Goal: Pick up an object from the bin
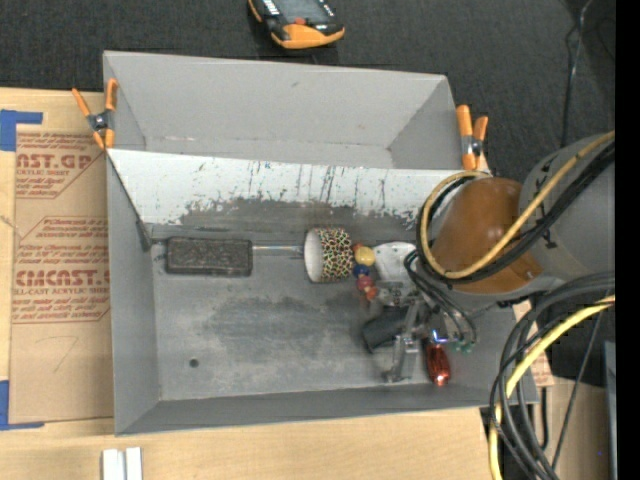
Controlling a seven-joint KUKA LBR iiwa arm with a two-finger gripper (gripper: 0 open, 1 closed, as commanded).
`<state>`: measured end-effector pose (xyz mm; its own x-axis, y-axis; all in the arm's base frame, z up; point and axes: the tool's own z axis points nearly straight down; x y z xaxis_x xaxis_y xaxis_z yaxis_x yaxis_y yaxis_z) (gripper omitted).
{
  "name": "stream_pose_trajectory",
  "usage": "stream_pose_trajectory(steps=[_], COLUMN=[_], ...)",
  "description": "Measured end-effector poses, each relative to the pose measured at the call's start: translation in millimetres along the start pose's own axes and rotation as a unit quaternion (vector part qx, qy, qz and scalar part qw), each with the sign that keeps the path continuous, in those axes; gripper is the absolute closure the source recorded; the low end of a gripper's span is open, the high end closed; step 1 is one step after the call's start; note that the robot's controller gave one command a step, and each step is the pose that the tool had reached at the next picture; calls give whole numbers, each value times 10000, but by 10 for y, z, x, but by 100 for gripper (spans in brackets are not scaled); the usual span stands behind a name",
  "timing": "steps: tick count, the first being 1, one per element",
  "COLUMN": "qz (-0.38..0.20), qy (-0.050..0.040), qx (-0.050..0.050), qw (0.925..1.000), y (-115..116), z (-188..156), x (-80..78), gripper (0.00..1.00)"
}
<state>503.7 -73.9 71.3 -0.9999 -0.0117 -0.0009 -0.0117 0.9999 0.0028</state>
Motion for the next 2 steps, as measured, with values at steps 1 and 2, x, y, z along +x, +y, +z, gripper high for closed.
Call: stream_pose_trajectory(steps=[1,2], qz=[-10,461], qy=[-73,35], qx=[-1,-15], qw=[10000,9989], y=[-79,-167], z=[-559,-275], x=[-1,35], gripper=[0,0])
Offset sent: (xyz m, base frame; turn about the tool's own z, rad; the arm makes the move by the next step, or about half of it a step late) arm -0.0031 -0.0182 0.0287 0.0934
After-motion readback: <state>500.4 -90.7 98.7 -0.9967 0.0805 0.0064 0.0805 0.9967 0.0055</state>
